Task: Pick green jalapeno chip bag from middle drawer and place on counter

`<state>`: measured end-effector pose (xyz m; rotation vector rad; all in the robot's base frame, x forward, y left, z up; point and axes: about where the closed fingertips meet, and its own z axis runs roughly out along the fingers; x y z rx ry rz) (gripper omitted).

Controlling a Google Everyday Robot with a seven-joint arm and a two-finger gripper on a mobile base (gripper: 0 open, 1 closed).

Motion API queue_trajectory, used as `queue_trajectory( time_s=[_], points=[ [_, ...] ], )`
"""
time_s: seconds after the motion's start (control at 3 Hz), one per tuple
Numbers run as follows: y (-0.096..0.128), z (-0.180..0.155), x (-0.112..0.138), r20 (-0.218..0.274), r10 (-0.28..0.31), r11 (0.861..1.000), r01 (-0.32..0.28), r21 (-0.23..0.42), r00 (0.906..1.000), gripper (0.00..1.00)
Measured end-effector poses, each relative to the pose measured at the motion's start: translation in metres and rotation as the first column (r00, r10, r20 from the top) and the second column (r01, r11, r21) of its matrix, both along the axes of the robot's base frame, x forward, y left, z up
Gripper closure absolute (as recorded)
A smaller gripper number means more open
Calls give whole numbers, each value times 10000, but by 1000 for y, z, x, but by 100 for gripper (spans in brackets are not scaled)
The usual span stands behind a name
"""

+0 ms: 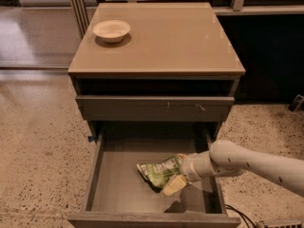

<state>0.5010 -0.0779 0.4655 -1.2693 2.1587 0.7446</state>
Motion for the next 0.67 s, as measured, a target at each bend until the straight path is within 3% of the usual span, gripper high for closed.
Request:
queue_trajectory(
  time_s=[0.67],
  points=[
    [22,-55,0,-344,183,9926,-223,-1194,9992,0]
  ],
)
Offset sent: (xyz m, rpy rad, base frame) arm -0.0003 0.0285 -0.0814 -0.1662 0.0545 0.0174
